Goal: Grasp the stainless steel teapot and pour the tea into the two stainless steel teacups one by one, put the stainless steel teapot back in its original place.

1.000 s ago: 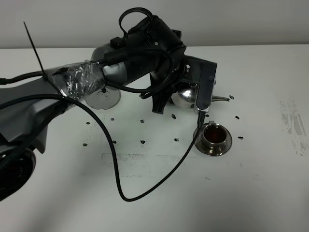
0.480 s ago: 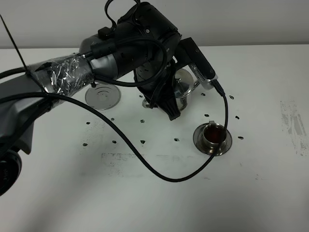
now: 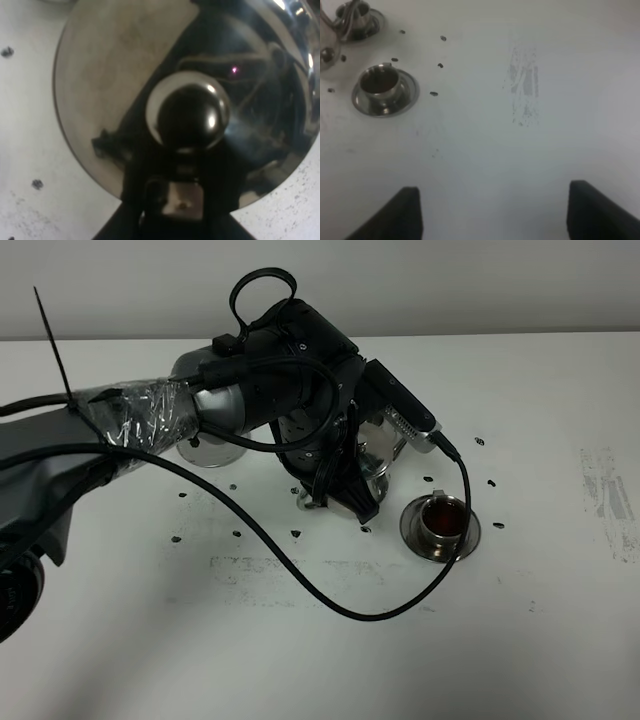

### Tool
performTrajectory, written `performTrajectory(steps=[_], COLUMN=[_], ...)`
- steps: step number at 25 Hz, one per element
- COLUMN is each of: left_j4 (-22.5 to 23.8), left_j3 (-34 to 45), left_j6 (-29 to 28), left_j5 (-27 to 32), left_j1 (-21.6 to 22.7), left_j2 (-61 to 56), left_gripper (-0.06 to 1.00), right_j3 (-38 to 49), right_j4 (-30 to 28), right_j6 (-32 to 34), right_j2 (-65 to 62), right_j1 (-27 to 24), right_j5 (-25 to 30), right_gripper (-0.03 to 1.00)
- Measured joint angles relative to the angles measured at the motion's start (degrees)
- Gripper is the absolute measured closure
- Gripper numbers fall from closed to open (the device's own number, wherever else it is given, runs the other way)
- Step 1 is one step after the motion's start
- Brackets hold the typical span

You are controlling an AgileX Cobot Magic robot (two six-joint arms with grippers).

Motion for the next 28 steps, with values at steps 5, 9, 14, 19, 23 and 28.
performTrajectory(steps=[5,9,14,19,23,28], left_j4=[-1.26,-1.27,-1.27,-1.27,-1.27,-1.27], left_j3=[3.32,4.82,5.1,5.67,5.67,5.67], left_j6=[-0.99,-1.11,-1.31,-1.3,-1.3,1.06], left_j5=[-2.96,-3.8,-4.15,-4.58,-4.97,-5.1], left_j1=[0.06,0.06,0.06,0.06,0.06,0.19], left_j2=[-0.02,-0.02,-0.02,-0.02,-0.02,-0.27], left_gripper=[0.76,0.76,0.76,0.76,0.76,0.76], right_j3=[0.0,0.0,0.0,0.0,0.0,0.0], right_j4=[0.0,0.0,0.0,0.0,0.0,0.0], right_j6=[0.0,0.0,0.0,0.0,0.0,0.0], right_j2=[0.0,0.0,0.0,0.0,0.0,0.0], right_j1=[0.0,0.0,0.0,0.0,0.0,0.0], right_j5=[0.0,0.0,0.0,0.0,0.0,0.0], right_gripper=[0.38,0.38,0.38,0.38,0.38,0.38])
